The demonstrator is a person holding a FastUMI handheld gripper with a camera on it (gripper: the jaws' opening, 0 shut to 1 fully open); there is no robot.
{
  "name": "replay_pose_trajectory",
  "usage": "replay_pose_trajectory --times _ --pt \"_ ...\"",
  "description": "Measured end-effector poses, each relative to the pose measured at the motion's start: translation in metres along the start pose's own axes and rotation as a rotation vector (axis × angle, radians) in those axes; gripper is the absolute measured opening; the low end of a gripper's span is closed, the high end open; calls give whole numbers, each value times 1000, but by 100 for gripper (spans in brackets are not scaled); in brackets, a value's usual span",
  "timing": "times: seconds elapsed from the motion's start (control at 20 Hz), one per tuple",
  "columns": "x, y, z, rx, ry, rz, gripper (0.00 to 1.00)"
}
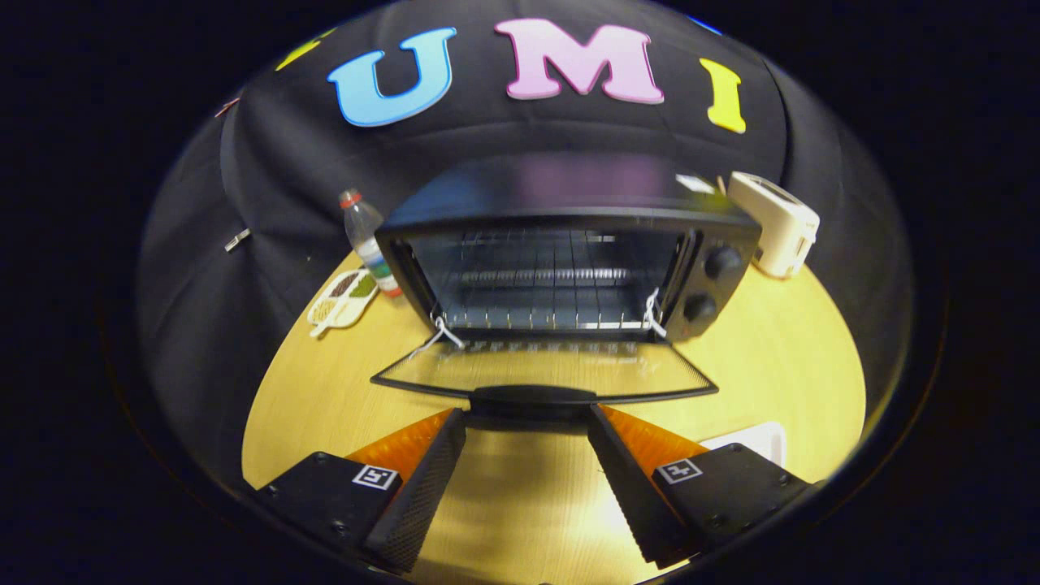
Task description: Open the toaster oven, put the food inside, and close the toaster oven door.
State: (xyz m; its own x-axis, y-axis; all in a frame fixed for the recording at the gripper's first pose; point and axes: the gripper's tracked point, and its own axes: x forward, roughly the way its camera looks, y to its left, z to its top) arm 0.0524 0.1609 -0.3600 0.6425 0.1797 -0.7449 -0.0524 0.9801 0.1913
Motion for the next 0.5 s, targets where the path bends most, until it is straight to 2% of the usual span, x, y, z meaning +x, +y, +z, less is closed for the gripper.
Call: replay_pose_trajectory --times 0.3,0.5 --pt "-8 -19 -1 -5 19 -9 99" --pt "-19 -21 3 -11 -1 33 99"
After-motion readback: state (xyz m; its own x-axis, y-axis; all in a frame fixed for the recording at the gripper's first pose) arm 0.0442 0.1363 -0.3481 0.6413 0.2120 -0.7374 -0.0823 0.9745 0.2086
